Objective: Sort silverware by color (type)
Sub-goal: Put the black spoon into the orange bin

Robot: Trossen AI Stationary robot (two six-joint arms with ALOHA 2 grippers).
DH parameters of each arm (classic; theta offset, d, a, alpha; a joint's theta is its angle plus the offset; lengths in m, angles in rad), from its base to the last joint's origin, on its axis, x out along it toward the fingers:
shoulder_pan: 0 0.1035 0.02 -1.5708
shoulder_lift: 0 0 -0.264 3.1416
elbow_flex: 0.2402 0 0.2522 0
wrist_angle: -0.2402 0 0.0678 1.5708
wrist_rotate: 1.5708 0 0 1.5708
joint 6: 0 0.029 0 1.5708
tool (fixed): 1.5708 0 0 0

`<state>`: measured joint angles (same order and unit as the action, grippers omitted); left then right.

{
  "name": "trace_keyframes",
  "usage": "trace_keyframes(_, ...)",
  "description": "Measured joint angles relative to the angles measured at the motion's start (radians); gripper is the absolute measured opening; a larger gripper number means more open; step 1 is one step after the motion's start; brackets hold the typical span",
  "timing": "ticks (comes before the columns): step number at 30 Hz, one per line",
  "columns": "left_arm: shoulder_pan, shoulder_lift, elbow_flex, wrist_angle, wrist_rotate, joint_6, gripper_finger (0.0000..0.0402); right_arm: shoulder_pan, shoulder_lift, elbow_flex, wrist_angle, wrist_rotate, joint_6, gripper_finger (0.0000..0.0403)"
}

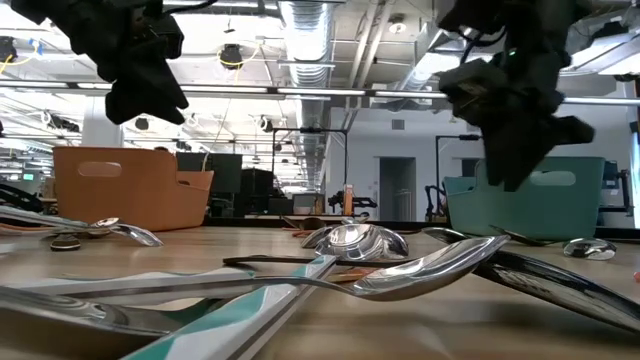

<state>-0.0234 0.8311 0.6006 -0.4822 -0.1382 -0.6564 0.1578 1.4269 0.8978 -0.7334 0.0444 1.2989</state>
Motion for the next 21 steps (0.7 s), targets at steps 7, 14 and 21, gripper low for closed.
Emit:
trace_keyframes(7,-0.007,0.000,0.000,-0.024,0.002,0.067,0.0128,0.080,-0.014,0.000,-0.206,0.035,0.055,0.0132)
trace_keyframes(14,-0.007,0.000,0.000,-0.035,-0.002,0.080,0.0128,0.035,-0.015,-0.006,-0.363,0.105,-0.151,0.0134)
trace_keyframes(21,-0.007,0.000,0.000,-0.043,-0.107,-0.024,0.0128,-0.145,-0.015,-0.124,-0.230,0.056,-0.402,0.0155)
